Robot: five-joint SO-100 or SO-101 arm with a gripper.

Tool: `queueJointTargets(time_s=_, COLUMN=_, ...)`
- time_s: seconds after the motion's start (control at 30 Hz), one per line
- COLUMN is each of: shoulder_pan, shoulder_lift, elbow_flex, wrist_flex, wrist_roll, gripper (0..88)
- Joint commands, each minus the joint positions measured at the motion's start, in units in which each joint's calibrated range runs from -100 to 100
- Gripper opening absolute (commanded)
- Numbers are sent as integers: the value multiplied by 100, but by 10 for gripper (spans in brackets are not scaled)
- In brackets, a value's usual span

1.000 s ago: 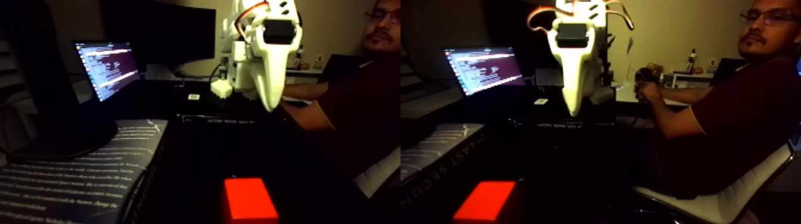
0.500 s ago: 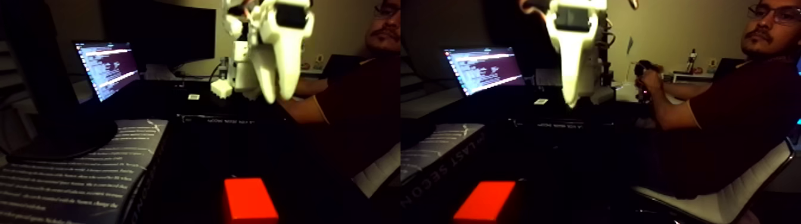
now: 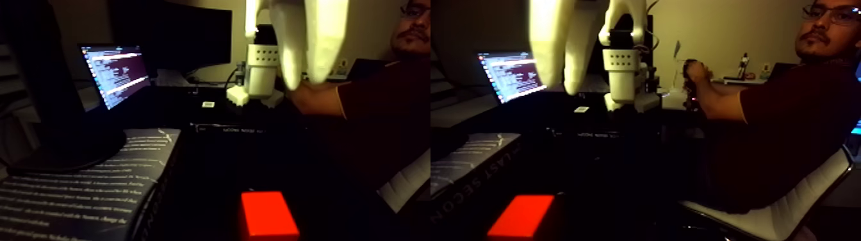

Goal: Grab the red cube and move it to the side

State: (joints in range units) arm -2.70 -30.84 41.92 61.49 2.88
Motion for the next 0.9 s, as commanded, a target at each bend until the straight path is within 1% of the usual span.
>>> queueJointTargets(time_s=0.0, shoulder_pan=62, shoulder_lift=554, elbow_flex=-596, wrist_flex=254, wrist_roll=27, gripper=215)
queueJointTargets(time_s=0.2, shoulder_pan=329, shoulder_lift=1218, elbow_flex=-1086, wrist_flex=287, wrist_roll=27, gripper=278)
queueJointTargets(time_s=0.3, shoulder_pan=403, shoulder_lift=1512, elbow_flex=-1104, wrist_flex=287, wrist_roll=27, gripper=338)
queueJointTargets(time_s=0.37, shoulder_pan=403, shoulder_lift=1714, elbow_flex=-1095, wrist_flex=279, wrist_roll=27, gripper=361)
queueJointTargets(time_s=0.67, shoulder_pan=453, shoulder_lift=2294, elbow_flex=-1276, wrist_flex=51, wrist_roll=-32, gripper=362)
queueJointTargets(time_s=0.87, shoulder_pan=362, shoulder_lift=2613, elbow_flex=-1612, wrist_flex=59, wrist_roll=-162, gripper=361)
